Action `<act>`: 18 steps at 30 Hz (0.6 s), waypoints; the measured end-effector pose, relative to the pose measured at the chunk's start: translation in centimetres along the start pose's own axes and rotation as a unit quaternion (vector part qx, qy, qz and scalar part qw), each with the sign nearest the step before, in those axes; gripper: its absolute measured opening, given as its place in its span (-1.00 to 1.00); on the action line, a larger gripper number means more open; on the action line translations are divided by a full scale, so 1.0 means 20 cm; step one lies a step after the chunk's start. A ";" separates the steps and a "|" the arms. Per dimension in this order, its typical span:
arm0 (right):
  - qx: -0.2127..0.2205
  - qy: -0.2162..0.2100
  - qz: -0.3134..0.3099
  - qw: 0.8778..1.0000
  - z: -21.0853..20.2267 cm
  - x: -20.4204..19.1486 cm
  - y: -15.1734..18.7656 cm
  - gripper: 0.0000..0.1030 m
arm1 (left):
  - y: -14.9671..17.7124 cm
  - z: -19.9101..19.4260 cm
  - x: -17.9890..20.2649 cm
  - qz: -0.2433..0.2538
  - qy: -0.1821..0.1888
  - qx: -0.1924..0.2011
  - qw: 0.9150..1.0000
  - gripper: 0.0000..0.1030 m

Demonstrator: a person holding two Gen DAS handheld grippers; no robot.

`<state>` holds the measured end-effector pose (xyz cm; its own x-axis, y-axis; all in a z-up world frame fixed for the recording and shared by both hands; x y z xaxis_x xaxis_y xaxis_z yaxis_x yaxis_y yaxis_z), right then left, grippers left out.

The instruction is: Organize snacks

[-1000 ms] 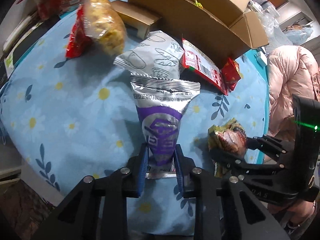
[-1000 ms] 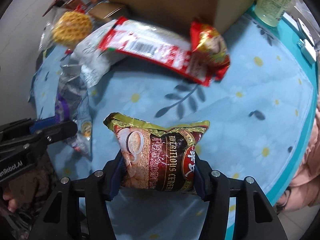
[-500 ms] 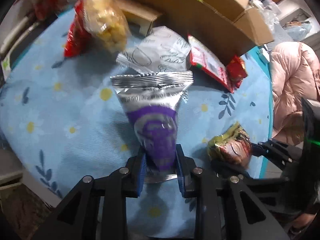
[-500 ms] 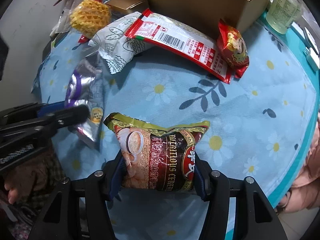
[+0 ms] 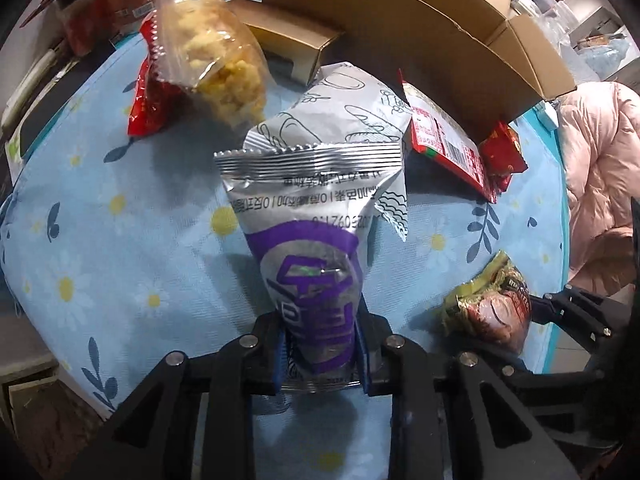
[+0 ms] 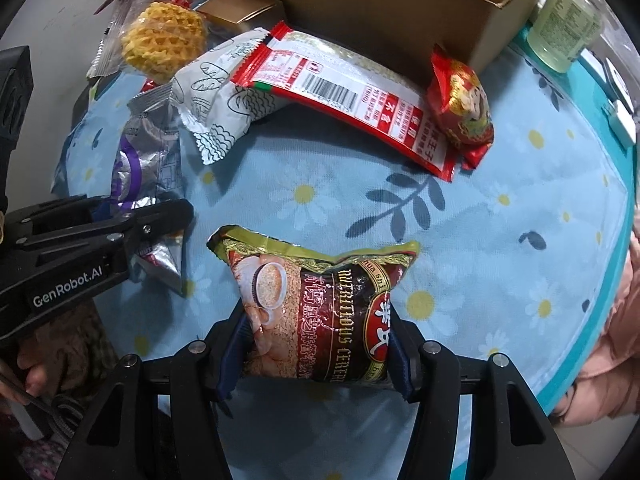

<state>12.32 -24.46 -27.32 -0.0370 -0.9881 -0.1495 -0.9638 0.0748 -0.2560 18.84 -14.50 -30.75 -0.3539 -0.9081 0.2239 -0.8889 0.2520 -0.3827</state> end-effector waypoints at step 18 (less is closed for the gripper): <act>0.015 -0.039 -0.010 0.999 -0.04 -0.17 0.00 0.05 | 0.08 -0.18 -0.07 -0.001 0.012 0.008 1.000 -0.52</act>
<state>12.13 -21.17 -25.97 0.0043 -0.9762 -0.2169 -0.9559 0.0597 -0.2877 16.91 -11.70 -28.41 -0.3591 -0.9004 0.2457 -0.8849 0.2449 -0.3961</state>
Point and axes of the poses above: each gripper's, at about its wrist camera, not at the fingertips, and z roughly the way its jaws point, x to its right, y to its underside, the point moved 7 cm from there along z, roughly the way its jaws point, and after that the axes turned 12 degrees about x, right-handed, at the moved point
